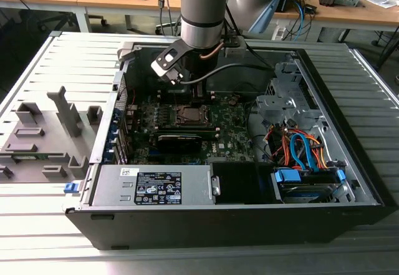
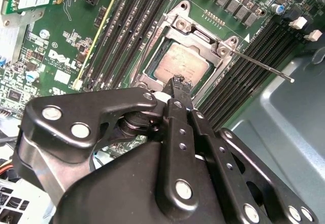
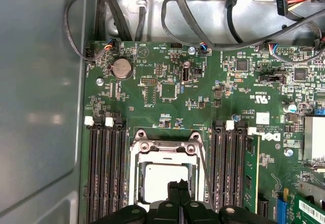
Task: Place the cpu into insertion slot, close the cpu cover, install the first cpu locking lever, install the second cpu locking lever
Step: 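Install the first cpu locking lever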
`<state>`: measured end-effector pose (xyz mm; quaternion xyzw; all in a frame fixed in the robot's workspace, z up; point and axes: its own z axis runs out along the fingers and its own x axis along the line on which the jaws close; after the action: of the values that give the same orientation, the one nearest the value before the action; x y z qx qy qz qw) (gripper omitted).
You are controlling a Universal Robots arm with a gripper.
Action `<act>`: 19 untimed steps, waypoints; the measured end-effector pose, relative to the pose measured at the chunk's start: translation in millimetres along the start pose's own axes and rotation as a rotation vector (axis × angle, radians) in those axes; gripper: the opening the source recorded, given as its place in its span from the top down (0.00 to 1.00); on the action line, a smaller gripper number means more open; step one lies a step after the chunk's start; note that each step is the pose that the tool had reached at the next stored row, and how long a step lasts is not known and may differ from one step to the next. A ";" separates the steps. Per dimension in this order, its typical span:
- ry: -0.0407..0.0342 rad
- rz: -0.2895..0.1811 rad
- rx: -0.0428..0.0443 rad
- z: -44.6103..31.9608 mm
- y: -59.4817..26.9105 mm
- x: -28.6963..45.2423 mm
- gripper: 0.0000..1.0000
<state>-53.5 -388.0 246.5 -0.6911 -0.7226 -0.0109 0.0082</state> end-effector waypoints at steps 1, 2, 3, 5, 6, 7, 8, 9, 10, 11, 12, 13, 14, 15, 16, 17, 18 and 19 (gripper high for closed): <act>0.0000 -0.002 0.0001 0.0 0.0 0.0 0.89; 0.0000 -0.003 0.0001 0.0 0.0 0.0 0.89; 0.0000 -0.004 0.0002 0.0 0.0 0.0 0.89; -0.0001 -0.007 0.0002 0.0 0.0 0.0 0.89; 0.0000 -0.008 0.0002 0.0 0.0 0.0 0.89; 0.0000 -0.009 0.0003 0.0 0.0 0.0 0.89; 0.0000 -0.015 0.0005 0.0 0.0 0.0 0.89; 0.0001 -0.026 0.0008 0.0 0.0 0.0 0.89; 0.0000 -0.030 0.0008 0.0 0.0 0.0 0.89; 0.0001 -0.032 0.0009 0.0 0.0 0.0 0.89; 0.0000 -0.033 0.0010 -0.1 0.0 0.0 0.89; 0.0001 -0.035 0.0009 0.0 0.0 0.0 0.89; 0.0001 -0.036 0.0010 0.0 0.0 0.0 0.89; 0.0001 -0.038 0.0011 0.0 0.0 0.0 0.89; 0.0001 -0.040 0.0011 0.0 0.0 0.0 0.89; 0.0001 -0.041 0.0012 0.0 0.0 0.0 0.89; 0.0001 -0.044 0.0013 0.0 0.0 0.0 0.89; 0.0002 -0.049 0.0014 0.0 0.0 0.0 0.89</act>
<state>-53.5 -388.0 246.5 -0.6732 -0.7393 -0.0107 0.0085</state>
